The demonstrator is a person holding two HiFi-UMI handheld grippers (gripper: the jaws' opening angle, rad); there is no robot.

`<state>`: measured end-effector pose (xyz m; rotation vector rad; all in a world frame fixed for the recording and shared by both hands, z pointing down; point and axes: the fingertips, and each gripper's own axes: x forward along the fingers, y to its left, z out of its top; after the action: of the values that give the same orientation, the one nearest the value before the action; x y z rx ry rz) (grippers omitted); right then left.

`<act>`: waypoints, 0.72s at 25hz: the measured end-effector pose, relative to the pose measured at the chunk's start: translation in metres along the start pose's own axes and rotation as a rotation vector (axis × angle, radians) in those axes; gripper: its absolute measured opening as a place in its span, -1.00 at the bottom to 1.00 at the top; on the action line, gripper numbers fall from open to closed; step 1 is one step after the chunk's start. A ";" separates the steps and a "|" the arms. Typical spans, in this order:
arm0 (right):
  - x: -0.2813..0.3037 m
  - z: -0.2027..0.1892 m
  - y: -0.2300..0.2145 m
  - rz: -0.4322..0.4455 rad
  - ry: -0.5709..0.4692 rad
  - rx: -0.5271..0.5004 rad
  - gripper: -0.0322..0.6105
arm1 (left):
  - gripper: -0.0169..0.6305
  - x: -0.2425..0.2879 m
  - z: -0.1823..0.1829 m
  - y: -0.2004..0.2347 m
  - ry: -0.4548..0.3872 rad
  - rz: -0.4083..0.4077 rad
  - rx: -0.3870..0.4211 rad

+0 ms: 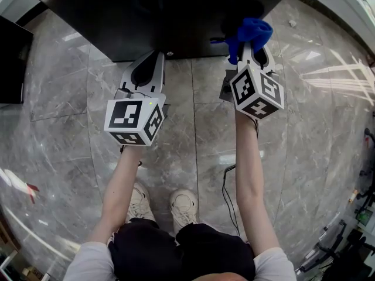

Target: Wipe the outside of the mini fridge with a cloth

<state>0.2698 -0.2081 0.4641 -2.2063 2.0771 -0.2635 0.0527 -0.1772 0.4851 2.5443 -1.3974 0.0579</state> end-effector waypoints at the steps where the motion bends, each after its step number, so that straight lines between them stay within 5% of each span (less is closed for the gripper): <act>1: 0.000 0.001 -0.004 -0.007 0.000 0.002 -0.67 | -0.93 0.000 0.001 0.000 -0.001 0.000 0.002; 18: 0.004 0.002 -0.034 -0.092 0.010 0.034 -0.67 | -0.93 -0.006 0.004 0.014 -0.012 0.022 -0.013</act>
<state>0.3035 -0.2101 0.4691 -2.2883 1.9640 -0.3161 0.0372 -0.1803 0.4834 2.5229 -1.4261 0.0380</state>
